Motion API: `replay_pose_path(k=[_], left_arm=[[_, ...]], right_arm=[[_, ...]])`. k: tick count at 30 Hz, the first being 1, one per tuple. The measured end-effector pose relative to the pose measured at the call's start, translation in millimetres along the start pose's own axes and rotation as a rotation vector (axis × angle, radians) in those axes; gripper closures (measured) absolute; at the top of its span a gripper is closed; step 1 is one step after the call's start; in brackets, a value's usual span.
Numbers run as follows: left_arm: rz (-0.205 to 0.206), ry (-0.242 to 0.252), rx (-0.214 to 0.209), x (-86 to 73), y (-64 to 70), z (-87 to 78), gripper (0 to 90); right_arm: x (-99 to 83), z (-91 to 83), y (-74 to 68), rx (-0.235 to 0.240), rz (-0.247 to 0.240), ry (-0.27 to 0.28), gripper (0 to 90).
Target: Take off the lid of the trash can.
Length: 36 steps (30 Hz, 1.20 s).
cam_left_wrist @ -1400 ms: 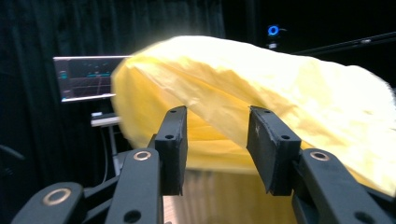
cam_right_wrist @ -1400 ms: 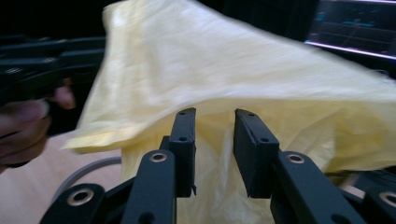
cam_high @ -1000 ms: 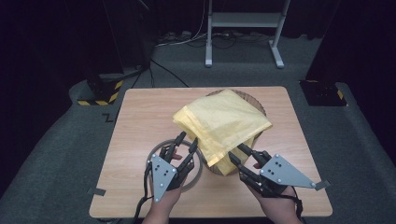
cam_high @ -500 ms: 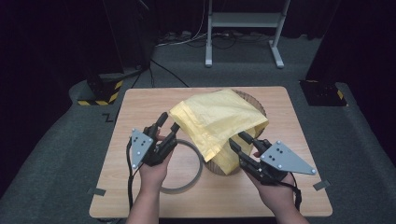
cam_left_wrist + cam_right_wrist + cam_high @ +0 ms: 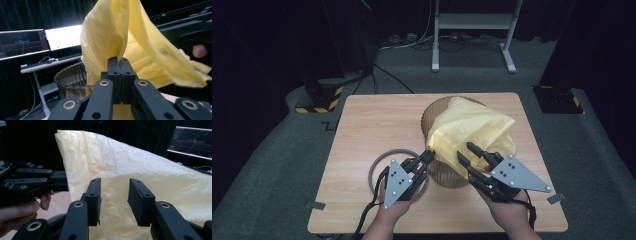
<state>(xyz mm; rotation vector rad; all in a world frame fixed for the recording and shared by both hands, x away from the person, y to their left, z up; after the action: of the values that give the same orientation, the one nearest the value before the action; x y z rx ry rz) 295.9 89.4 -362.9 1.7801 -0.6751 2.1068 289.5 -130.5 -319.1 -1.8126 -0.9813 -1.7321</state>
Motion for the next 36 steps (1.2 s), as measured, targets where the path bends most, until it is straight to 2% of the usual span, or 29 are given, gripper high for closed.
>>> replay_pose_path(k=[1,7,8,10,13,17,19,21,28,32,36], left_arm=[[-0.016,0.0,0.014,0.0,-3.1,0.7,88.9],[-0.084,0.013,0.089,3.9,-18.7,4.1,88.9],[-0.09,0.017,0.094,4.5,-19.7,4.3,88.9],[-0.099,0.018,0.102,5.2,-21.1,4.7,88.9],[-0.099,0.011,0.097,4.6,-19.4,5.9,88.9],[-0.097,0.009,0.09,3.8,-17.0,6.3,88.9],[-0.1,0.008,0.087,3.7,-17.1,5.5,88.8],[-0.106,0.01,0.086,4.2,-18.1,4.4,88.8],[-0.123,0.021,0.085,6.6,-19.7,0.0,88.5],[-0.123,0.019,0.085,6.0,-19.5,-1.1,88.6],[-0.141,0.025,0.086,6.0,-21.1,-3.0,88.6]], right_arm=[[-1.8,-3.0,-0.5,-0.008,-0.008,0.001,61.8],[-24.8,-26.1,3.9,-0.057,0.013,-0.005,63.0],[-29.6,-29.0,7.1,-0.073,0.015,-0.014,63.4],[-34.9,-31.3,11.8,-0.074,0.027,-0.025,63.3],[-37.8,-30.2,10.9,-0.06,0.033,-0.032,60.9],[-38.7,-17.7,0.9,-0.035,-0.007,-0.04,52.0],[-38.2,-12.7,-1.1,-0.04,-0.014,-0.043,51.0],[-37.5,-8.1,-1.1,-0.026,-0.017,-0.045,50.7],[-37.1,-1.2,-5.5,-0.047,-0.062,-0.052,53.1],[-33.1,-4.2,-3.4,-0.081,-0.088,-0.013,51.4],[-30.9,-1.9,3.1,-0.077,-0.066,-0.022,51.1]])
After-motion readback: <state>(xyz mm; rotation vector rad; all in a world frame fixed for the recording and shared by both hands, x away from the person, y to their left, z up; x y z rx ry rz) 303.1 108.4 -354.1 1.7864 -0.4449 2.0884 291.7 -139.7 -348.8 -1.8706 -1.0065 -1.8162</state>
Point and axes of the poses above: each handheld gripper's, and its own axes: z roughly forward along the jaws, x roughly out of its top, y roughly to its right, the point moved 2 cm from there along z, roughly forward along the jaws, and after that the axes turned 7 degrees about x, right-handed, at the moved point
